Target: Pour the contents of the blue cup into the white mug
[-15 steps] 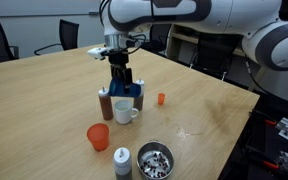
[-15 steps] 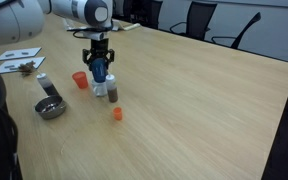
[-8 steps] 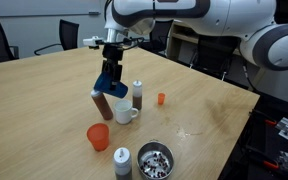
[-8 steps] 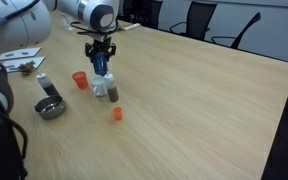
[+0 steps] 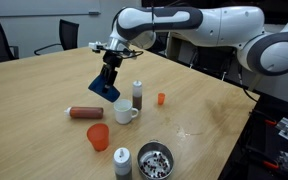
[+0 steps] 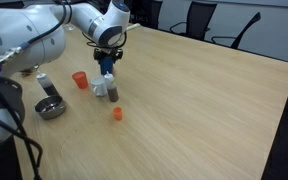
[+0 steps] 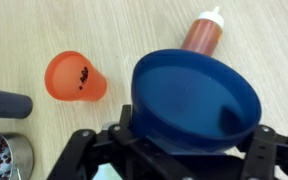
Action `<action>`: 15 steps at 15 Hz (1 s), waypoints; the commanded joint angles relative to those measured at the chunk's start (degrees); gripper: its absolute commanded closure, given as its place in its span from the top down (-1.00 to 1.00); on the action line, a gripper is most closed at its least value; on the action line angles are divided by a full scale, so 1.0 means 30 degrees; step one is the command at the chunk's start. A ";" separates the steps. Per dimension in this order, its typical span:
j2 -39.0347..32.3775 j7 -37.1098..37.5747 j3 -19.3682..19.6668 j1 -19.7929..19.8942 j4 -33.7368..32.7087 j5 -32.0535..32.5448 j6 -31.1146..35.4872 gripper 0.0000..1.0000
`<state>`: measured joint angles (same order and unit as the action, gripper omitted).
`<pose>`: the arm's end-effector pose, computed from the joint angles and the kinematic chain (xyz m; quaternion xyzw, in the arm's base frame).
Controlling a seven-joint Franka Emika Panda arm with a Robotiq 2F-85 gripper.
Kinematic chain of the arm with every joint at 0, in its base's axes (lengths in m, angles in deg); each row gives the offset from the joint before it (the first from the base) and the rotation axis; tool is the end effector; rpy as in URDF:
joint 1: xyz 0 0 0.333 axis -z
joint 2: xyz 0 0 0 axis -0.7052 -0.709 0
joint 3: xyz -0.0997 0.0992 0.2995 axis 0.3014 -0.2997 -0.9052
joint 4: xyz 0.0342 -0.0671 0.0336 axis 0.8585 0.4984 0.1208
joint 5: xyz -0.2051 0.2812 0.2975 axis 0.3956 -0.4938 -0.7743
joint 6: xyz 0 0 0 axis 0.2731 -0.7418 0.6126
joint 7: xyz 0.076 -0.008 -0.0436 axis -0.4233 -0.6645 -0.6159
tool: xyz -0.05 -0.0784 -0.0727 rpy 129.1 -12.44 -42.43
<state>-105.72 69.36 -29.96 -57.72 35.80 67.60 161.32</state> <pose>0.8588 0.2895 0.2090 -0.5113 0.8125 0.2274 0.1636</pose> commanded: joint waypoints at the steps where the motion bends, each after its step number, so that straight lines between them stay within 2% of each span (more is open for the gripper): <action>1: -0.0182 -0.0371 -0.0344 0.0083 -0.0223 -0.0245 0.1637 0.28; 4: -0.0259 -0.1144 -0.0365 0.0027 -0.0204 -0.0150 0.3207 0.28; 9: -0.1388 -0.4700 -0.1689 0.0360 -0.0388 -0.1030 0.6319 0.28; 10: -0.1741 -0.5710 -0.2182 0.0514 -0.0417 -0.1451 0.7124 0.28; 11: -0.1207 -0.6737 -0.2439 0.0870 0.0950 -0.2229 0.8050 0.28; 15: -0.1850 -1.0428 -0.3737 0.1818 0.1815 -0.4483 0.9539 0.28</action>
<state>-111.29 45.57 -37.49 -54.20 38.55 58.63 187.04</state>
